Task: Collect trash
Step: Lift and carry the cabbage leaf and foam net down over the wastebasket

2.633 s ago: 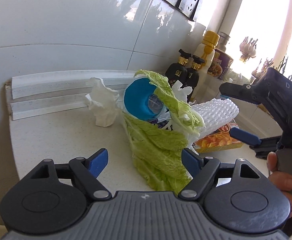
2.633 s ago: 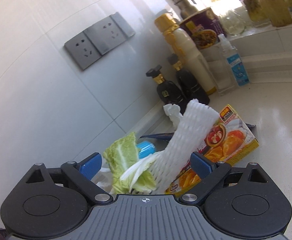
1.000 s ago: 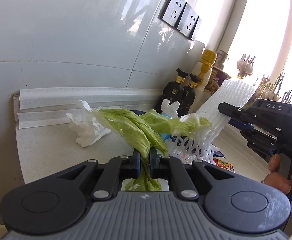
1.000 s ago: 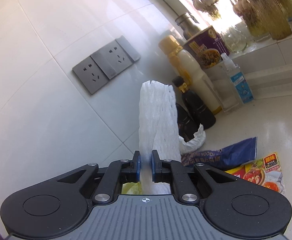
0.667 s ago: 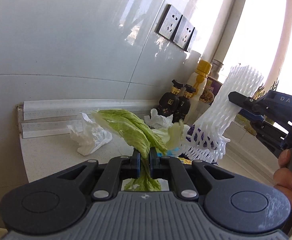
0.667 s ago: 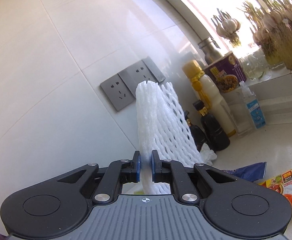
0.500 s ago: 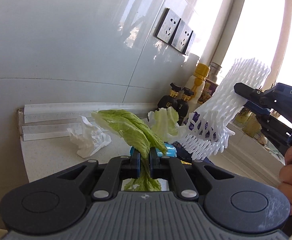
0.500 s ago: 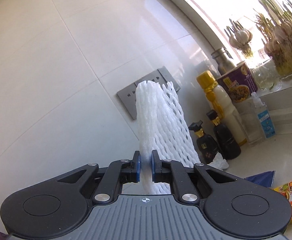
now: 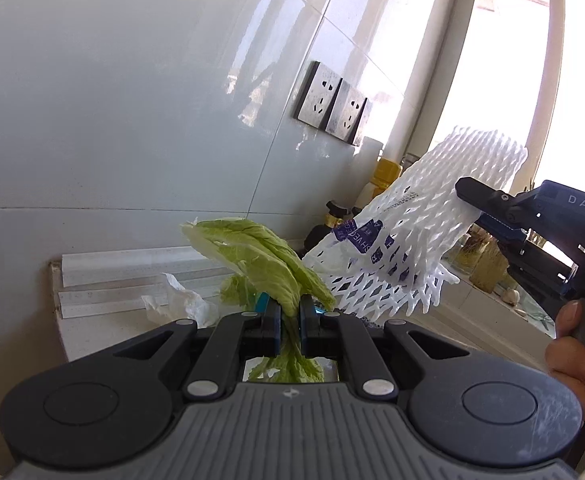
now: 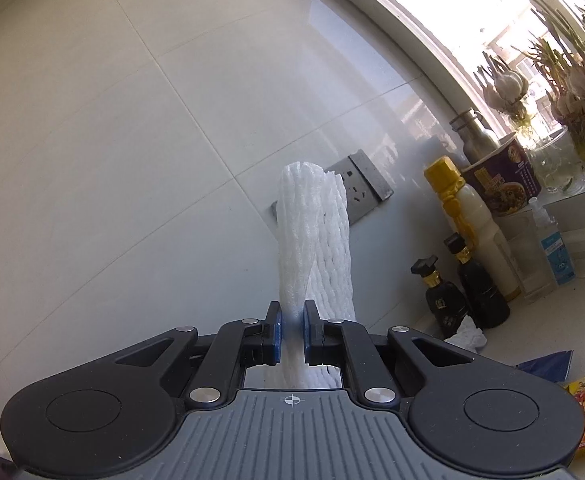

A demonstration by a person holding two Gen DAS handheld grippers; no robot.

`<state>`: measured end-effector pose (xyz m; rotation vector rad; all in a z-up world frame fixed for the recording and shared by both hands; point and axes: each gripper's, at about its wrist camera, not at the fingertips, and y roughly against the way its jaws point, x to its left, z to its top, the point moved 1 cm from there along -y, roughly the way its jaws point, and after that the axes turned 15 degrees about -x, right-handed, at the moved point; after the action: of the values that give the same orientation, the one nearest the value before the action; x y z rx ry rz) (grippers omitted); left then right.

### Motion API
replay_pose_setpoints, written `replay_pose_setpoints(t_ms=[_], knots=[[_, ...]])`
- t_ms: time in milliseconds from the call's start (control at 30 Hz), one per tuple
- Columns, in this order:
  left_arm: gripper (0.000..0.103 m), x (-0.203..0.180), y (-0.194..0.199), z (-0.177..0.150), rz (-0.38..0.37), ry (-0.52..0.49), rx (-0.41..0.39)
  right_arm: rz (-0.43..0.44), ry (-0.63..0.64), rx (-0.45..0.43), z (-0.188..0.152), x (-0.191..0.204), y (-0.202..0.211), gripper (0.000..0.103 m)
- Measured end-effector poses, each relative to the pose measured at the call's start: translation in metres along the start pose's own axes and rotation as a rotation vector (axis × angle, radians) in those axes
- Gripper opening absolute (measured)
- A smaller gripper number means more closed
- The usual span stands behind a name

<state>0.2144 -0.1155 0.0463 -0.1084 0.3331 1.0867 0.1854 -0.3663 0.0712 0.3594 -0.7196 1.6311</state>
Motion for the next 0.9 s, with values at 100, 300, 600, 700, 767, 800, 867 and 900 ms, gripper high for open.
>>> replay_pose_setpoints(t_ms=[100, 300, 600, 700, 767, 800, 867, 900], knots=[[0.007, 0.009, 0.01, 0.003, 0.017, 0.008, -0.002, 0.027, 0.006, 0.014, -0.001, 0.009, 0.0, 0.009], [0.007, 0.03, 0.032, 0.009, 0.062, 0.028, -0.007, 0.089, 0.018, 0.062, -0.009, 0.033, 0.0, 0.009], [0.007, 0.059, 0.064, 0.02, 0.185, -0.025, 0.002, 0.212, 0.029, 0.168, -0.034, 0.076, -0.001, 0.009], [0.007, 0.07, 0.078, 0.023, 0.223, -0.031, 0.004, 0.253, 0.045, 0.207, -0.047, 0.092, -0.001, 0.009], [0.007, 0.077, 0.087, 0.024, 0.242, -0.033, 0.005, 0.28, 0.065, 0.235, -0.056, 0.105, 0.0, 0.009], [0.007, 0.08, 0.091, 0.025, 0.25, -0.034, 0.006, 0.291, 0.074, 0.248, -0.061, 0.109, 0.0, 0.009], [0.007, 0.085, 0.099, 0.025, 0.267, -0.04, 0.007, 0.311, 0.095, 0.277, -0.072, 0.119, 0.0, 0.009], [0.007, 0.088, 0.104, 0.025, 0.276, -0.043, 0.008, 0.318, 0.104, 0.294, -0.078, 0.123, 0.0, 0.009]])
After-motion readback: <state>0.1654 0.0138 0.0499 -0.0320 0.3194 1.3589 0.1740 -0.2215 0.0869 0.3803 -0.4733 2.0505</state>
